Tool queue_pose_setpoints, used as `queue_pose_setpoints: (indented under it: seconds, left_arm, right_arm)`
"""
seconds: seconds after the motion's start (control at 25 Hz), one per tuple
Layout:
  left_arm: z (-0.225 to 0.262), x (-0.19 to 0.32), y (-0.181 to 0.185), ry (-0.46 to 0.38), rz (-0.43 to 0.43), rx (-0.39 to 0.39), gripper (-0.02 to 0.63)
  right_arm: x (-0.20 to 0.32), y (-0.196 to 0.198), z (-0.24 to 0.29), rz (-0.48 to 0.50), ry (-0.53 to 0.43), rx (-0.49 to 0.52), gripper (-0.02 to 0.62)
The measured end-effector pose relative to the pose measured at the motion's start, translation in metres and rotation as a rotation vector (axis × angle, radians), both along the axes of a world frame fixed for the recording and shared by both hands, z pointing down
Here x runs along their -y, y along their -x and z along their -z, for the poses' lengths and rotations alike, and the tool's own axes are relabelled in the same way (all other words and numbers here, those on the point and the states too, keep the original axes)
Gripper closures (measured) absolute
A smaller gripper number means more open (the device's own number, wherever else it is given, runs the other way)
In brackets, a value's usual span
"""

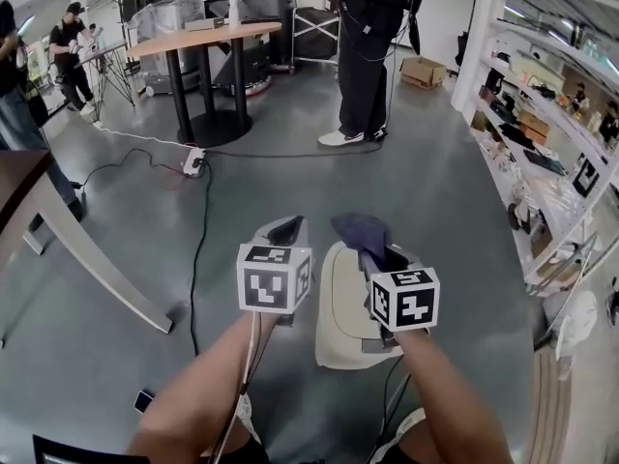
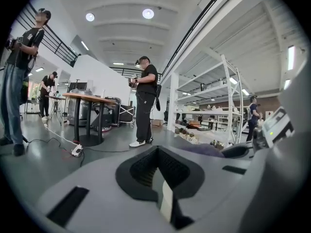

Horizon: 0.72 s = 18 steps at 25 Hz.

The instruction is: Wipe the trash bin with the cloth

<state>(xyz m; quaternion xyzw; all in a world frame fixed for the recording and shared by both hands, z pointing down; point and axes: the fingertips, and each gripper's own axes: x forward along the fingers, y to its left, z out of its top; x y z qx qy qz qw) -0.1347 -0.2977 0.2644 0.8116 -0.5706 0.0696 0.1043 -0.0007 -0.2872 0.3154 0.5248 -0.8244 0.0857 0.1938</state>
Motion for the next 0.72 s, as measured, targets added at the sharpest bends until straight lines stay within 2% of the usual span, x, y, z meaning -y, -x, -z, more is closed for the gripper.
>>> queue_pose_setpoints:
  seconds: [0.28, 0.72]
  left_arm:
    - [-0.011, 0.022, -0.014, 0.016, -0.026, 0.028, 0.606]
    - [-0.022, 0.045, -0.009, 0.046, -0.039, 0.025, 0.606]
  right_arm:
    - [0.034, 0.003, -0.023, 0.028, 0.092, -0.037, 0.492]
    - [0.077, 0.016, -0.058, 0.063, 0.212, -0.12, 0.492]
